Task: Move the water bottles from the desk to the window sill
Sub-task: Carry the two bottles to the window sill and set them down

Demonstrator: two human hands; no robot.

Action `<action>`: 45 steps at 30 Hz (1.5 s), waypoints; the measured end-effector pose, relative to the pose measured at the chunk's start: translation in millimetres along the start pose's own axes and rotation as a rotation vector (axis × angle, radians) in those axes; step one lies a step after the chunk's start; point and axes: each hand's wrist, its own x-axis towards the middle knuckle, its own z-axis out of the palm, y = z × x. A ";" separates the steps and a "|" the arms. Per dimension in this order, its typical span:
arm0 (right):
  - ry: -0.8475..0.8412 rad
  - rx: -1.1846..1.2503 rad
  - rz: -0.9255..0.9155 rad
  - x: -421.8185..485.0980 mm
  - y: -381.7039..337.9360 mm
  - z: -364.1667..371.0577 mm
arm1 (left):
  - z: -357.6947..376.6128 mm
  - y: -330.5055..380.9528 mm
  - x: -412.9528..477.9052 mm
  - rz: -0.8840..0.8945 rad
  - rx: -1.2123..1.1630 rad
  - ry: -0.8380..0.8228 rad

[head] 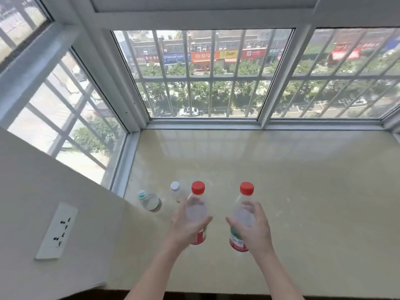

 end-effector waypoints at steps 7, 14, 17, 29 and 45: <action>-0.010 -0.100 0.076 66.4 57.9 21.4 | 30.4 -50.5 67.3 -0.085 -0.001 -0.048; -0.047 -0.147 0.040 139.6 101.9 42.5 | 62.9 -101.0 127.4 -0.067 0.060 0.033; -0.027 -0.190 -0.003 159.8 114.2 52.5 | 75.1 -117.7 141.9 -0.015 0.085 0.110; 0.003 -0.121 -0.056 164.4 138.3 71.0 | 93.1 -136.0 153.9 0.040 0.022 0.177; -0.032 -0.159 -0.084 156.5 157.4 65.5 | 94.2 -151.3 146.5 -0.049 0.105 0.192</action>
